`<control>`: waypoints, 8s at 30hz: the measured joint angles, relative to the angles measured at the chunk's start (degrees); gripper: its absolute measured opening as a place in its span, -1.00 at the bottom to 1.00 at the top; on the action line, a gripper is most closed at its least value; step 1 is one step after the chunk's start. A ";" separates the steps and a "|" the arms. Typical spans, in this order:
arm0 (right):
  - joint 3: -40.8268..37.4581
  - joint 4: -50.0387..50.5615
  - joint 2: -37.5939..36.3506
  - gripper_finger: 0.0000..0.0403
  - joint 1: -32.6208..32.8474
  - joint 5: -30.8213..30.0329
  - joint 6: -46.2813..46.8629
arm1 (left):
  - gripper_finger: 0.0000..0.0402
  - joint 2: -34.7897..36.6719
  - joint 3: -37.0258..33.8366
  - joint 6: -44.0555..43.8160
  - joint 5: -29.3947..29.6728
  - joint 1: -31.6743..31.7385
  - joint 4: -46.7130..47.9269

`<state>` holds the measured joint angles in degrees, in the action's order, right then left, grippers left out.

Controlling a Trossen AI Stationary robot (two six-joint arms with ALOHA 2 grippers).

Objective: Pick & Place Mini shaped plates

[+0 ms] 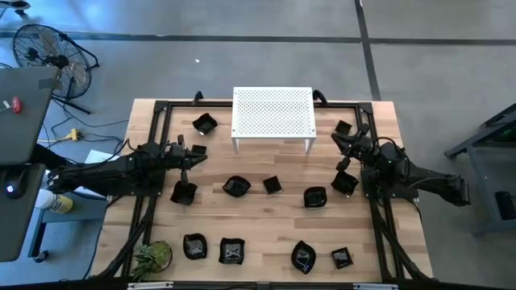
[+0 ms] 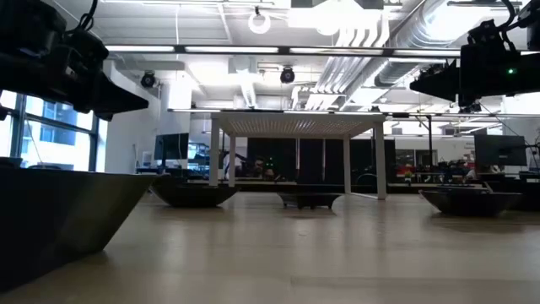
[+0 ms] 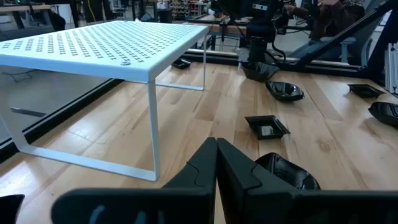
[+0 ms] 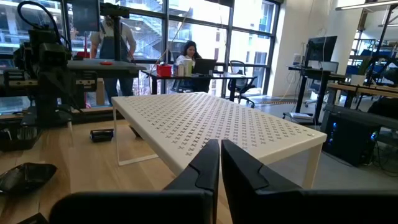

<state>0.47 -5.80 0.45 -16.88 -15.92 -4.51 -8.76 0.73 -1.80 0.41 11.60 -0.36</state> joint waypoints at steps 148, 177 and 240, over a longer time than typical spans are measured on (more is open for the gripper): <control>42.38 40.11 81.88 -0.38 11.28 28.70 8.57 | -0.99 -0.01 1.16 -12.41 3.23 0.00 0.87; 42.47 38.50 86.22 -0.96 10.01 33.28 12.26 | -0.99 0.00 1.16 -12.40 3.13 -0.01 0.87; 122.59 73.25 119.86 -0.56 -25.16 35.79 -11.15 | -0.99 0.01 1.16 -12.41 3.05 0.01 0.85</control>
<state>123.06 67.45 120.31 -42.05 19.87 -15.67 -8.75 1.89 -14.22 3.47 11.62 0.49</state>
